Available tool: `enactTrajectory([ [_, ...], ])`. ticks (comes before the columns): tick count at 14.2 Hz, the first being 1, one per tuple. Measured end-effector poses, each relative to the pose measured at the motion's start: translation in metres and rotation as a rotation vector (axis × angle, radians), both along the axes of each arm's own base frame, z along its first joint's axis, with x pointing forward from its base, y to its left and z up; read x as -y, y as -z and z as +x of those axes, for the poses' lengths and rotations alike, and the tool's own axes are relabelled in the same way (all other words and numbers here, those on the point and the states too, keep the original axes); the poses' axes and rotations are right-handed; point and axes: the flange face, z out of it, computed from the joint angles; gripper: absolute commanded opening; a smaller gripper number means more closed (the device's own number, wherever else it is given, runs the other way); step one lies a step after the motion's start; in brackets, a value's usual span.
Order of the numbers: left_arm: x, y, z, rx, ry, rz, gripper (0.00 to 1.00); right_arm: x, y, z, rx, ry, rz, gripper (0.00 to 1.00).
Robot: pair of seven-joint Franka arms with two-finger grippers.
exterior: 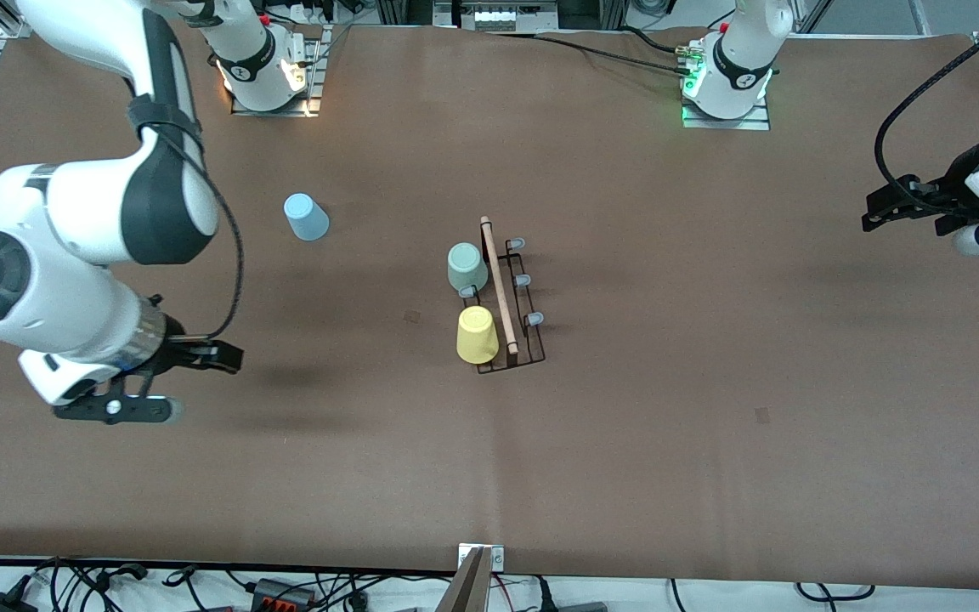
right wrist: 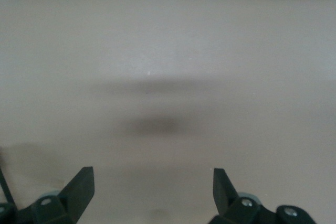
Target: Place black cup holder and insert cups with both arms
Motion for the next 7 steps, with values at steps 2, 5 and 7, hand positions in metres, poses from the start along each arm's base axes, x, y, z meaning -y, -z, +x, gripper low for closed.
enactTrajectory([
  [2, 0.000, 0.000, 0.000, 0.000, 0.000, 0.000, 1.00, 0.032, -0.005, 0.005, 0.017, 0.041, 0.012, 1.00],
  [5, 0.000, 0.000, 0.000, 0.000, 0.003, 0.000, 1.00, 0.089, -0.028, 0.005, 0.039, 0.075, 0.073, 1.00],
  [7, 0.000, -0.003, 0.000, 0.006, 0.017, -0.001, 1.00, 0.133, -0.056, -0.006, 0.067, 0.090, 0.076, 1.00],
])
